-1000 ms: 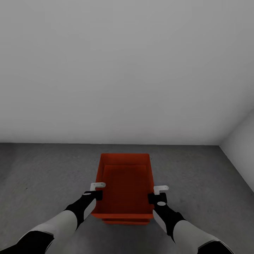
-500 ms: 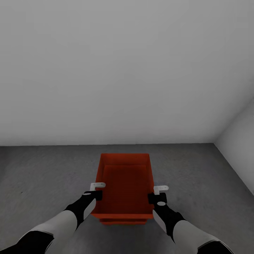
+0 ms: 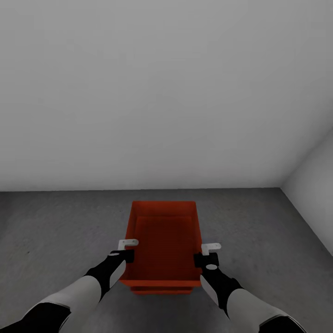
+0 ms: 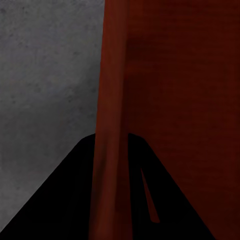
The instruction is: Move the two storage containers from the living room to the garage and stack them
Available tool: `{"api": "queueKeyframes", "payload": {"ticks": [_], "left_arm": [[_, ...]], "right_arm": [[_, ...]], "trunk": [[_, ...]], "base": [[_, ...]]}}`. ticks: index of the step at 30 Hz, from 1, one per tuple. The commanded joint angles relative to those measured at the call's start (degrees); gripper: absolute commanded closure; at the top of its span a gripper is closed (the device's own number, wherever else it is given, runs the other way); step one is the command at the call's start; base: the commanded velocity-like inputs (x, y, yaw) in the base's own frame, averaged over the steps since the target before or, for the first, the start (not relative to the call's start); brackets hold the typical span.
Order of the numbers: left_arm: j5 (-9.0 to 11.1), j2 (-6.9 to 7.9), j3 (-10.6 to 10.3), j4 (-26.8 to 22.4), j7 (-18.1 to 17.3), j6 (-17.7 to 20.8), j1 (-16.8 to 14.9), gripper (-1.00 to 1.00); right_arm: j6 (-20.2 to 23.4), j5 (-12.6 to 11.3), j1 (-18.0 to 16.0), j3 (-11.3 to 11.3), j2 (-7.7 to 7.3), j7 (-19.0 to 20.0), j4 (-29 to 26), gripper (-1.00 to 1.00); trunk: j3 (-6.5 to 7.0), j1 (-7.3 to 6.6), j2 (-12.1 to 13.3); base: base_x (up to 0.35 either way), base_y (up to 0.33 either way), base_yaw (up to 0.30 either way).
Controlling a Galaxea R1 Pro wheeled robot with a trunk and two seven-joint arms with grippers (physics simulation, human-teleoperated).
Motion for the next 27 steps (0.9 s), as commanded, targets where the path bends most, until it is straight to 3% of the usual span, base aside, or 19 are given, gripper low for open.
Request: {"api": "queueKeyframes", "payload": {"ticks": [1, 27], "left_arm": [[-1.0, 1.55, 1.1, -0.3, 0.6, -4.5, 0.0, 1.0], [-0.9, 1.53, 1.1, -0.3, 0.7, -4.4, 0.0, 1.0]], "right_arm": [[-0.3, -1.2, 0.0, -1.5, -0.06, -3.7, 0.2, 1.0], [-0.1, -1.2, 0.0, -1.5, -0.08, -3.9, 0.2, 1.0]], "trunk": [[-0.05, 0.0, 0.0], [-0.37, 0.0, 0.0]], "base": [[0.0, 0.0, 0.0], [0.0, 0.0, 0.0]]}}
